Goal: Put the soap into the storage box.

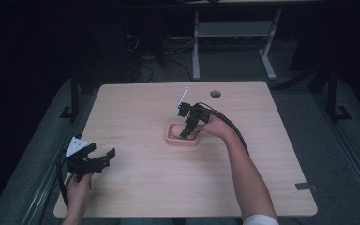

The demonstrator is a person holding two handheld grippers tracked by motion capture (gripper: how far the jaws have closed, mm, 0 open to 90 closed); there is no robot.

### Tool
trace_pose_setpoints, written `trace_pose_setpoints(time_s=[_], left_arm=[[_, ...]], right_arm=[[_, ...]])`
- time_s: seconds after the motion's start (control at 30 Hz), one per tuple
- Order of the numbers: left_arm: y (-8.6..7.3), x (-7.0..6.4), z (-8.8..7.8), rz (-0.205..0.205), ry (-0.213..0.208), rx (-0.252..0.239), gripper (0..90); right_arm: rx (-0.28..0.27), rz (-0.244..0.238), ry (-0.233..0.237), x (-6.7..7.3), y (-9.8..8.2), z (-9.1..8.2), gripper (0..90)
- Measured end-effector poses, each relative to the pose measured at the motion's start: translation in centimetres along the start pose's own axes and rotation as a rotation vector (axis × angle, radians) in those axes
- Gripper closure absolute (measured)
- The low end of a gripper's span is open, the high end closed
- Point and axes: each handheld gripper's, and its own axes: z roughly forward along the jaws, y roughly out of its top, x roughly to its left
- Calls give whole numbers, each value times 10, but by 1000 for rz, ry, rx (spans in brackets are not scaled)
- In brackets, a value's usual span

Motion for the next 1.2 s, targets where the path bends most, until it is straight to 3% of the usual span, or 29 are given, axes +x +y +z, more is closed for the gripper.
trace_pose_setpoints(time_s=[0.53, 1.2], left_arm=[[0, 0, 1, 2, -1, -2, 142], [0, -2, 0, 6, 0, 2, 142]], right_arm=[[-50, 22, 0, 2, -16, -15, 253], [-52, 54, -5, 5, -37, -29, 247]])
